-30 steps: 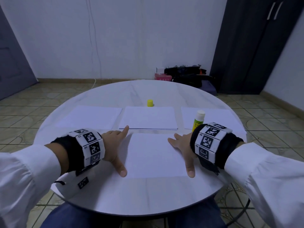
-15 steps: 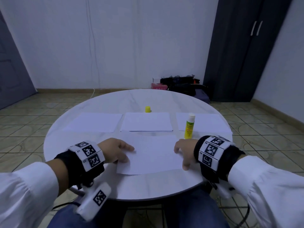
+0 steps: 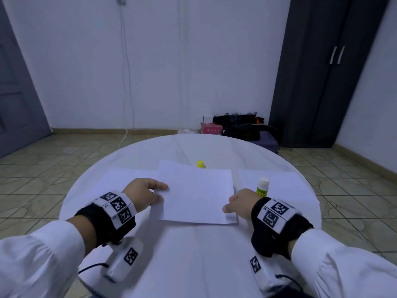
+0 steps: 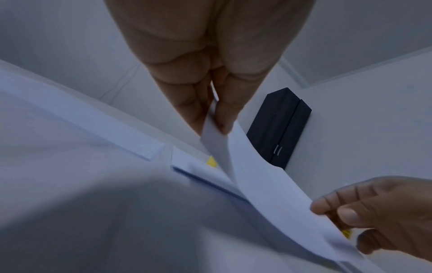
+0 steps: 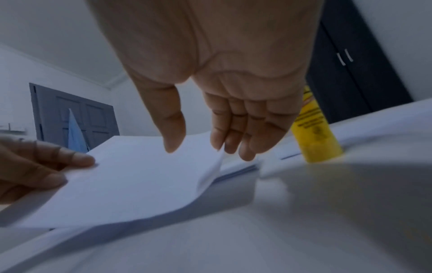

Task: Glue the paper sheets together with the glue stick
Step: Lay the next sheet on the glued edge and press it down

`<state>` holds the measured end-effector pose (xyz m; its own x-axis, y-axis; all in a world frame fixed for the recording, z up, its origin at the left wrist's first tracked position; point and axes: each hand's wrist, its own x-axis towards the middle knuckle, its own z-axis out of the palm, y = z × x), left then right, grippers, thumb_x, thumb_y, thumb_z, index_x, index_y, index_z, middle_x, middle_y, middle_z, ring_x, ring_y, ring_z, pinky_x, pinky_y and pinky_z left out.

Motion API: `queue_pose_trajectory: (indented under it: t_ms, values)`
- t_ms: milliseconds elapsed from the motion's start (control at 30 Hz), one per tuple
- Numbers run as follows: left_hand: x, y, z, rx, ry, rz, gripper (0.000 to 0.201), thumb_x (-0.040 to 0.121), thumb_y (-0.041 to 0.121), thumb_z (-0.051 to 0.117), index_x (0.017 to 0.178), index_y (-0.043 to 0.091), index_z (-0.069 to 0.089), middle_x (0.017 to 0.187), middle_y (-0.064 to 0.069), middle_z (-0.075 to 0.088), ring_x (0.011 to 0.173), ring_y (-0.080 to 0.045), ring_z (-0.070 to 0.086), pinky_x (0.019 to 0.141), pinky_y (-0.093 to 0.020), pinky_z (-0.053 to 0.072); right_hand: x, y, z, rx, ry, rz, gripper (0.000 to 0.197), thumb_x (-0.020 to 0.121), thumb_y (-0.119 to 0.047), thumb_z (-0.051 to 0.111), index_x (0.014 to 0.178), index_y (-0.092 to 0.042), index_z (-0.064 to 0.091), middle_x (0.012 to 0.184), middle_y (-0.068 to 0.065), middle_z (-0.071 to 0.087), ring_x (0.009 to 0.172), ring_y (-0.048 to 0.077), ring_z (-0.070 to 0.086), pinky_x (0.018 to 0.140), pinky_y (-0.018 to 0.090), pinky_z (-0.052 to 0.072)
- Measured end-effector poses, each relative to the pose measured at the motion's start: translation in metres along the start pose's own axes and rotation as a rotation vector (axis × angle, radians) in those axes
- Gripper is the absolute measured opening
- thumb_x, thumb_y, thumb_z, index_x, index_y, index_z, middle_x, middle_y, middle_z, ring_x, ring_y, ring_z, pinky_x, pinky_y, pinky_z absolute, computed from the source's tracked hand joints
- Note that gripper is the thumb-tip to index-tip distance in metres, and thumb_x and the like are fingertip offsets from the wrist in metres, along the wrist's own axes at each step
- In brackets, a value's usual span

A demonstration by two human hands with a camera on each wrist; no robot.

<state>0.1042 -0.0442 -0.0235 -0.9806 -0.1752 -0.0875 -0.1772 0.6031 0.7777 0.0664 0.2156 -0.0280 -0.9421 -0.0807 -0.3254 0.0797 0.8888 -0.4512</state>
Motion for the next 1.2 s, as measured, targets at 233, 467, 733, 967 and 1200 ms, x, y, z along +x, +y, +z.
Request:
queue_pose_trajectory:
  t_ms: [233, 467, 733, 967, 1200]
  values:
    - [0.079, 0.024, 0.008, 0.338, -0.184, -0.081, 0.062, 0.083, 0.021, 0.073, 0.14, 0.022, 0.047, 0.14, -0.002, 0.049, 0.127, -0.02, 0.048, 0.102, -0.024, 0.036, 0.045, -0.036, -0.015, -0.198, -0.005, 0.074, 0.048, 0.088, -0.037, 0.06, 0.122, -0.005, 0.053, 0.115, 0.005, 0.054, 0.115, 0.02, 0.053, 0.079, 0.023, 0.039]
    - [0.106, 0.016, 0.039, 0.712, -0.278, -0.12, 0.105, 0.071, 0.046, 0.079, 0.151, 0.017, 0.017, 0.152, -0.004, 0.033, 0.137, -0.025, 0.037, 0.109, -0.036, 0.036, 0.066, -0.042, -0.008, -0.367, -0.025, 0.131, 0.04, 0.064, -0.034, 0.076, 0.078, -0.015, 0.044, 0.099, 0.004, 0.056, 0.081, 0.022, 0.057, 0.072, 0.03, 0.047]
    - [0.112, 0.014, 0.039, 0.741, -0.262, -0.126, 0.131, 0.064, 0.053, 0.081, 0.152, 0.022, -0.011, 0.147, -0.006, 0.039, 0.131, -0.029, 0.044, 0.104, -0.04, 0.04, 0.076, -0.037, -0.009, -0.33, 0.031, 0.114, 0.053, 0.074, -0.024, 0.073, 0.115, -0.008, 0.044, 0.088, 0.0, 0.056, 0.074, 0.017, 0.053, 0.065, 0.028, 0.043]
    - [0.101, 0.018, 0.046, 0.806, -0.227, -0.093, 0.128, 0.069, 0.055, 0.077, 0.151, 0.02, -0.016, 0.139, -0.008, 0.045, 0.125, -0.029, 0.049, 0.096, -0.038, 0.041, 0.071, -0.037, -0.006, -0.437, 0.012, 0.033, 0.047, 0.093, -0.02, 0.055, 0.135, -0.003, 0.042, 0.138, 0.015, 0.044, 0.127, 0.03, 0.045, 0.1, 0.035, 0.038]
    - [0.084, 0.034, 0.051, 0.922, -0.216, -0.043, 0.123, 0.07, 0.063, 0.07, 0.152, 0.022, -0.013, 0.15, -0.012, 0.026, 0.132, -0.032, 0.04, 0.102, -0.043, 0.041, 0.033, -0.032, -0.001, -0.427, 0.002, -0.003, 0.013, 0.091, -0.022, 0.053, 0.1, -0.012, 0.052, 0.101, 0.002, 0.054, 0.092, 0.019, 0.057, 0.073, 0.025, 0.04]
